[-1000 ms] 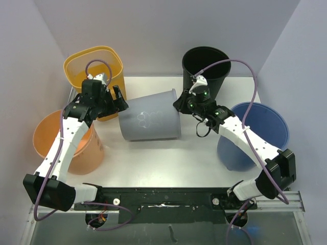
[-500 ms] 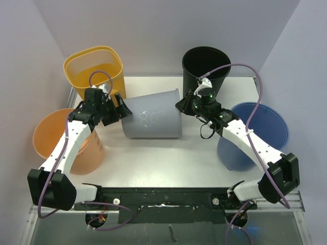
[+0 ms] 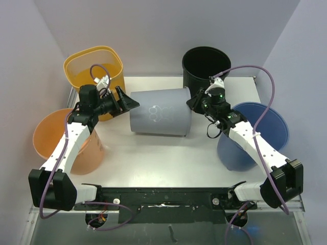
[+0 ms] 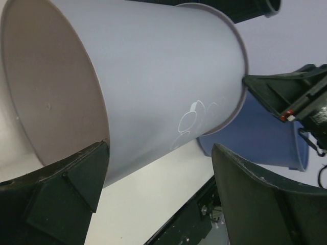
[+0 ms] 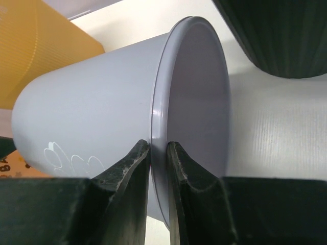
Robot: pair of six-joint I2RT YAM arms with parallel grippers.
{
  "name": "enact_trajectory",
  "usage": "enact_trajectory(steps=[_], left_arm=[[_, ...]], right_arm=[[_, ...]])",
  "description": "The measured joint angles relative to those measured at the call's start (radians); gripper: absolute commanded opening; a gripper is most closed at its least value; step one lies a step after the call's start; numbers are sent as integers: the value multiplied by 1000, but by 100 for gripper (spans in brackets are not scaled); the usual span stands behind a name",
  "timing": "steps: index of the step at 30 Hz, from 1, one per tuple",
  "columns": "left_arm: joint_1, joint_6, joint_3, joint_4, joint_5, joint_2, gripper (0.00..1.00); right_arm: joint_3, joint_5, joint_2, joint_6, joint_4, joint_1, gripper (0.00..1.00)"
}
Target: Turn the large container upside down
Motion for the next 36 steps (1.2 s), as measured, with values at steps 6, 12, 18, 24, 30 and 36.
enact_trajectory(steps=[6, 12, 18, 24, 30, 36], left_arm=[[10, -82, -3, 122, 82, 0, 81], [20, -218, -6, 325, 168, 0, 80], [20, -382, -27, 578, 239, 3, 80], [13, -451, -27, 704, 298, 6, 80], [-15, -473, -27, 738, 325, 6, 80], [-65, -476, -27, 733, 349, 40, 80]], right_arm=[[-6, 27, -1, 8, 3, -21, 7], [-46, 39, -15, 48, 14, -38, 7], [-117, 32, -23, 122, 49, -38, 12], [-160, -40, 10, 163, 52, -19, 17], [-159, -90, 101, 167, 42, 43, 28], [-72, -134, 161, 140, 25, 103, 68]])
